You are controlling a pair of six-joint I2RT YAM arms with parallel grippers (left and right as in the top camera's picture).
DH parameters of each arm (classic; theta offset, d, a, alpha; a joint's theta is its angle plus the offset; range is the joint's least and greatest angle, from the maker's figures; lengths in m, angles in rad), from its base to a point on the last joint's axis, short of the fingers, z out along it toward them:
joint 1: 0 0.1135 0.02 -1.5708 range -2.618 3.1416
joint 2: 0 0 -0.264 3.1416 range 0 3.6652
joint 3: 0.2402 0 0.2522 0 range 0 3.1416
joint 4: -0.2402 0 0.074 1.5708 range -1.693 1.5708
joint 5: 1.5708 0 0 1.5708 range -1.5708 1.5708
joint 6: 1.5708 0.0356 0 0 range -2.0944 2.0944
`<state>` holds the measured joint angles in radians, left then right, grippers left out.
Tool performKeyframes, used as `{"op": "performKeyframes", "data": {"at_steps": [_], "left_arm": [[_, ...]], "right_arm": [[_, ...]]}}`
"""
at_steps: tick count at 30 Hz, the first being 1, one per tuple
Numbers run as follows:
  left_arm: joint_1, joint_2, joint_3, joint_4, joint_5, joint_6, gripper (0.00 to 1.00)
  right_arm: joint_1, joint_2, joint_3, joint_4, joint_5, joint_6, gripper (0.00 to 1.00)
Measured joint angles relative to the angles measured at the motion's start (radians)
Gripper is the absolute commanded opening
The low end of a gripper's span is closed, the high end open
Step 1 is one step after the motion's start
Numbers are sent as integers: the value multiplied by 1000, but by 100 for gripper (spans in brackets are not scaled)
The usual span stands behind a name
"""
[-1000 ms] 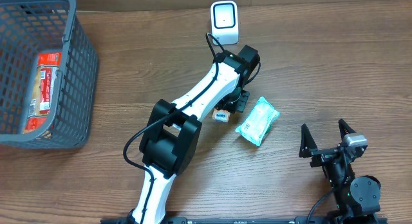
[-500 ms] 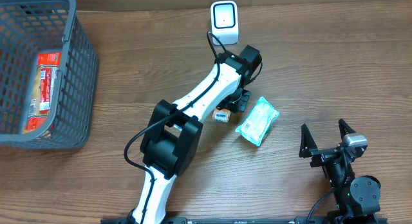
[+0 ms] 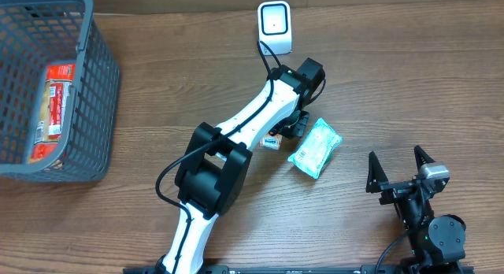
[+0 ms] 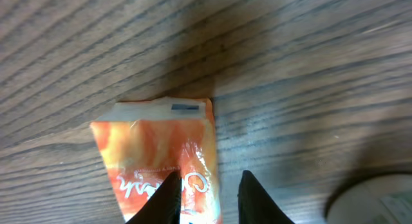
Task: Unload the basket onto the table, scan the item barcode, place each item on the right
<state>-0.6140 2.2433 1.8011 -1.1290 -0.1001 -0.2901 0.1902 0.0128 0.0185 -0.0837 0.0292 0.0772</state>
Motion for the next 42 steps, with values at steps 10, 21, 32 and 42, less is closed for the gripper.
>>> {"op": "performKeyframes", "data": {"at_steps": [10,21,32,42], "left_arm": [[-1,26,0,0,-17,-13,23],[-2,24,-21,24,-35,-53,17],[-2,12,-41,35,-66,-59,4],[17,-23,-42,-3,-31,-85,4]], "right_arm": [[0,0,0,0,0,0,100],[0,0,0,0,0,0,100],[0,0,0,0,0,0,100],[0,0,0,0,0,0,100]]}}
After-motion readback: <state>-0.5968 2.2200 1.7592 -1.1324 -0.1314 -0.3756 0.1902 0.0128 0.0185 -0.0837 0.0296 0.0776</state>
